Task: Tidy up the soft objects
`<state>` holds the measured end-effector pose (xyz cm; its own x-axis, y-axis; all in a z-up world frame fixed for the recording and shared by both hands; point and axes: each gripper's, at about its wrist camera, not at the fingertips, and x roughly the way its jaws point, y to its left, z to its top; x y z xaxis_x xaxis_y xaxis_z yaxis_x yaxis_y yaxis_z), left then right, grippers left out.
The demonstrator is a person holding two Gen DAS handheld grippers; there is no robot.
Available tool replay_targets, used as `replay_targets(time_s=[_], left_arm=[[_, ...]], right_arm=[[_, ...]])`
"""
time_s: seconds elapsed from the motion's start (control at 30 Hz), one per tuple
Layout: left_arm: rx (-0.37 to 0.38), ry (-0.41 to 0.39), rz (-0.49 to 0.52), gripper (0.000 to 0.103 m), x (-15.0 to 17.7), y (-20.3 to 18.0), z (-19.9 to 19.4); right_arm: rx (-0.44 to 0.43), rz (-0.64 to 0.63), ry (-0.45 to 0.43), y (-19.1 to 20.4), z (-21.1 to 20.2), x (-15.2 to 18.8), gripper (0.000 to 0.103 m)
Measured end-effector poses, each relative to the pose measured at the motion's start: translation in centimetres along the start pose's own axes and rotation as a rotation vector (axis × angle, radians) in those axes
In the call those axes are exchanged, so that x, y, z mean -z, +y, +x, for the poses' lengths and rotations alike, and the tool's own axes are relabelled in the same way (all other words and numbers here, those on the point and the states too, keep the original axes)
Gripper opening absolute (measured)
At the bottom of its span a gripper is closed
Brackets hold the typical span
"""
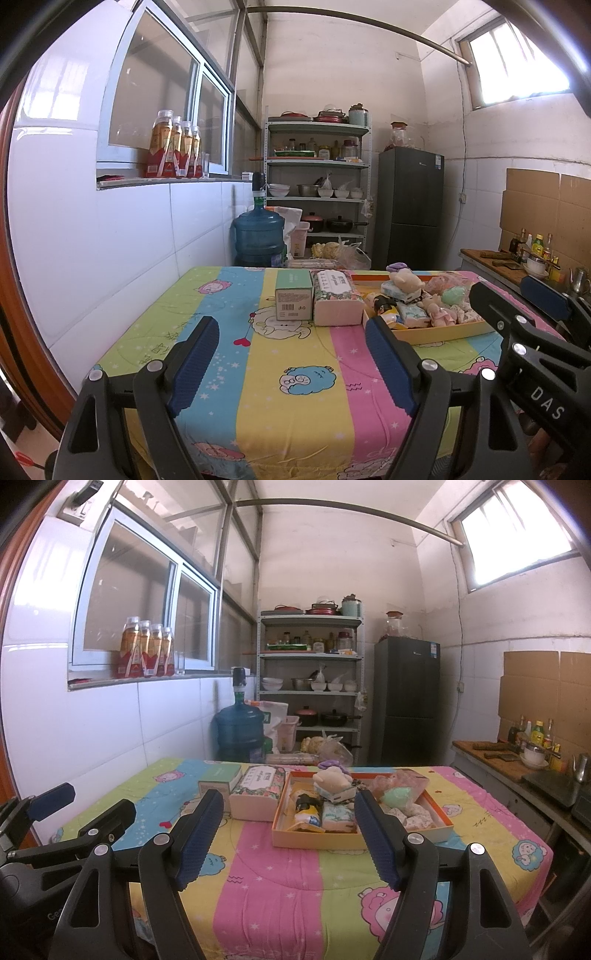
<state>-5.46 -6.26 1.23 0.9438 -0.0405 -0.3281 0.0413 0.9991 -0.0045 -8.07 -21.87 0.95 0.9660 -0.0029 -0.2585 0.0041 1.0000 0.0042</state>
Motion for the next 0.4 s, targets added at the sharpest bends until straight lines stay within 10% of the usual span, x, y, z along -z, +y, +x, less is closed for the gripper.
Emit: replay_targets(time_s=[0.4], left_arm=[[0.003, -0.001, -0.006, 0.082, 0.17, 0.16, -0.05]], right_arm=[[-0.002, 0.001, 0.002, 0.25, 0.00, -0.02, 0.075]])
